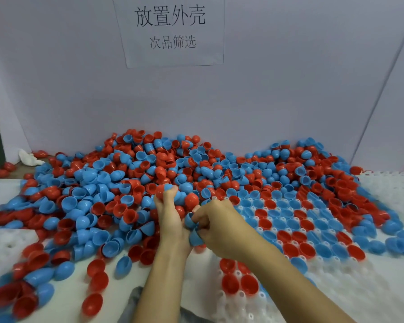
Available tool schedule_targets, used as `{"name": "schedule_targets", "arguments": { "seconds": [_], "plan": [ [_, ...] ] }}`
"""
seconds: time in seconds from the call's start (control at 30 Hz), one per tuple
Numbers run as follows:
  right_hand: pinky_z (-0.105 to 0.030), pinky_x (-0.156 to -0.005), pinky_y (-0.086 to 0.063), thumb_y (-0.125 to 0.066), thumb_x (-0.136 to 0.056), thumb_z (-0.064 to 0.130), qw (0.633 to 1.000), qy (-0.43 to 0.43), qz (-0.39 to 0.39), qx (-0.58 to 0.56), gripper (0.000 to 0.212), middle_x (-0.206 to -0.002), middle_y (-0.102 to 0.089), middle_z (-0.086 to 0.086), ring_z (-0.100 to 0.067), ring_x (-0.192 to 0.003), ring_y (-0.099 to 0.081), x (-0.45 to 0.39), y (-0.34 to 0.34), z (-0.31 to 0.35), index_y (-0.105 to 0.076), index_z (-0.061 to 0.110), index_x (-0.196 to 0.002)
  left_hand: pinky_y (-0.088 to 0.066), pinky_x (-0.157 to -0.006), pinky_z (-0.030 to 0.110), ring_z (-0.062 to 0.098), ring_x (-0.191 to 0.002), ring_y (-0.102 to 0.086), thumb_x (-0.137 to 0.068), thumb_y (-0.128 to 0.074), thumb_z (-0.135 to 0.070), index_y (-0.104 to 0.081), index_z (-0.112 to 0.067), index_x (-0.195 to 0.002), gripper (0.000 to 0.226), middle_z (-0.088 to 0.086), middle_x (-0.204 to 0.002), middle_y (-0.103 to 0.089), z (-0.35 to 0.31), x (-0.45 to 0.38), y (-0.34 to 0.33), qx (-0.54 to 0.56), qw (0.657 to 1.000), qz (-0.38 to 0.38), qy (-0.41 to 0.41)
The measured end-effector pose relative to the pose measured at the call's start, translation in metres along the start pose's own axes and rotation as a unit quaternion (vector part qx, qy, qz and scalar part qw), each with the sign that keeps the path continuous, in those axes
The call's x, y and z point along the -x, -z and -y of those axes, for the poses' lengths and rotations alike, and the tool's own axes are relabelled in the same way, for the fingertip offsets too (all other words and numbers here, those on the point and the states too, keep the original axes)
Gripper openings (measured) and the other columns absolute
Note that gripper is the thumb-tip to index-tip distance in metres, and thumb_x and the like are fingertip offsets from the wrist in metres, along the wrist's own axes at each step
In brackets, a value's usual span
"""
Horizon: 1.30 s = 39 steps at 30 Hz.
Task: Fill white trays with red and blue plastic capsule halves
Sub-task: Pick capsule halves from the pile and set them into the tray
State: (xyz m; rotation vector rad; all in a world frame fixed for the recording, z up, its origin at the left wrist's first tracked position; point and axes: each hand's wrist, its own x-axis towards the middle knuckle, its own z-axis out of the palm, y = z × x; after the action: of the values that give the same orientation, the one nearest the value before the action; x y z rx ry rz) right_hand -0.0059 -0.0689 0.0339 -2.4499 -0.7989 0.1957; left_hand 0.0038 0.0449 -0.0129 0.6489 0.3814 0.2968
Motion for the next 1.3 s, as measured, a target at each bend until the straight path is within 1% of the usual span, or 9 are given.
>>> {"name": "schedule_targets", "arguments": {
  "seconds": [0.13, 0.23, 0.4, 0.57, 0.8, 0.93, 1.07, 1.2, 1.3],
  "plan": [
    [-0.025, -0.066, -0.059, -0.064, -0.087, -0.004, 1.000, 0.007, -0.023, -0.006, 0.022, -0.082, -0.070, -0.007, -0.020, -0.071, -0.069, 0.009, 0.008, -0.007, -0.074, 0.006, -0.103, -0.051, -0.054, 0.030, 0.020, -0.062, -0.055, -0.092, -0.057, -0.028, -0.053, -0.017, -0.124, 0.034, 0.010, -0.090, -0.056, 0.003, 0.000, -0.004, 0.007, 0.999, 0.022, -0.032],
    [-0.022, -0.067, -0.059, -0.064, -0.089, -0.002, 0.998, -0.013, -0.055, -0.004, 0.021, -0.087, -0.074, -0.008, -0.014, -0.071, -0.071, 0.030, 0.028, -0.024, -0.074, 0.007, -0.105, -0.048, -0.053, 0.026, 0.015, -0.068, -0.055, -0.092, -0.059, -0.021, -0.050, -0.016, -0.109, 0.020, 0.004, -0.097, -0.054, 0.005, 0.002, -0.007, -0.003, 0.999, 0.024, -0.045],
    [-0.021, -0.066, -0.060, -0.069, -0.089, 0.007, 0.991, -0.098, -0.054, 0.076, 0.019, -0.085, -0.075, 0.004, -0.007, -0.069, -0.069, 0.081, 0.085, -0.072, -0.076, 0.015, -0.104, -0.048, -0.049, 0.025, 0.012, -0.058, -0.059, -0.093, -0.060, -0.019, -0.050, -0.021, -0.111, 0.020, 0.003, -0.089, -0.058, 0.018, 0.015, -0.017, 0.011, 0.996, 0.085, -0.024],
    [-0.011, -0.055, -0.047, -0.075, -0.085, 0.014, 0.970, -0.163, 0.014, 0.178, 0.018, -0.077, -0.062, 0.022, 0.000, -0.070, -0.062, 0.120, 0.104, -0.102, -0.079, 0.023, -0.101, -0.051, -0.052, 0.026, 0.015, -0.069, -0.060, -0.094, -0.060, -0.019, -0.050, -0.021, -0.117, 0.025, 0.006, -0.096, -0.059, 0.030, 0.028, -0.023, -0.020, 0.989, 0.147, 0.008],
    [-0.031, -0.068, -0.062, -0.075, -0.081, 0.015, 0.941, -0.188, 0.042, 0.277, 0.016, -0.090, -0.073, 0.004, -0.012, -0.074, -0.069, 0.120, 0.065, -0.124, -0.076, 0.019, -0.097, -0.052, -0.053, 0.028, 0.018, -0.069, -0.064, -0.077, -0.068, -0.022, -0.052, -0.014, -0.118, 0.045, 0.009, -0.091, -0.065, 0.027, 0.046, -0.022, 0.001, 0.978, 0.204, 0.054],
    [-0.028, -0.074, -0.062, -0.072, -0.086, 0.014, 0.947, -0.193, 0.081, 0.245, 0.021, -0.102, -0.073, 0.006, -0.009, -0.079, -0.067, 0.115, 0.079, -0.122, -0.076, 0.021, -0.105, -0.051, -0.052, 0.028, 0.018, -0.068, -0.064, -0.070, -0.074, -0.023, -0.056, -0.013, -0.101, 0.038, 0.009, -0.089, -0.065, 0.026, 0.049, -0.022, 0.003, 0.972, 0.224, 0.076],
    [-0.018, -0.069, -0.057, -0.064, -0.096, 0.028, 0.980, -0.128, -0.028, 0.150, 0.015, -0.096, -0.073, 0.012, -0.001, -0.073, -0.066, 0.098, 0.087, -0.095, -0.074, 0.026, -0.106, -0.051, -0.053, 0.029, 0.017, -0.069, -0.064, -0.082, -0.068, -0.019, -0.051, -0.013, -0.110, 0.034, 0.010, -0.093, -0.064, 0.027, 0.048, -0.022, 0.006, 0.972, 0.221, 0.077],
    [-0.014, -0.063, -0.047, -0.064, -0.086, 0.058, 0.992, -0.066, -0.104, -0.015, 0.037, -0.089, -0.064, 0.012, -0.002, -0.076, -0.063, 0.069, 0.060, -0.054, -0.058, 0.036, -0.115, -0.056, -0.058, 0.033, 0.018, -0.071, -0.065, -0.081, -0.069, -0.013, -0.051, -0.013, -0.106, 0.031, 0.008, -0.090, -0.061, 0.027, 0.047, -0.021, 0.027, 0.972, 0.221, 0.071],
    [-0.014, -0.066, -0.046, -0.074, -0.084, 0.047, 0.984, -0.057, -0.158, -0.062, 0.034, -0.092, -0.062, 0.008, -0.003, -0.080, -0.061, 0.048, 0.038, -0.038, -0.062, 0.030, -0.111, -0.057, -0.058, 0.032, 0.021, -0.072, -0.068, -0.077, -0.072, -0.010, -0.049, -0.011, -0.109, 0.039, 0.011, -0.092, -0.062, 0.024, 0.048, -0.022, 0.048, 0.968, 0.235, 0.069]
  ]
}}
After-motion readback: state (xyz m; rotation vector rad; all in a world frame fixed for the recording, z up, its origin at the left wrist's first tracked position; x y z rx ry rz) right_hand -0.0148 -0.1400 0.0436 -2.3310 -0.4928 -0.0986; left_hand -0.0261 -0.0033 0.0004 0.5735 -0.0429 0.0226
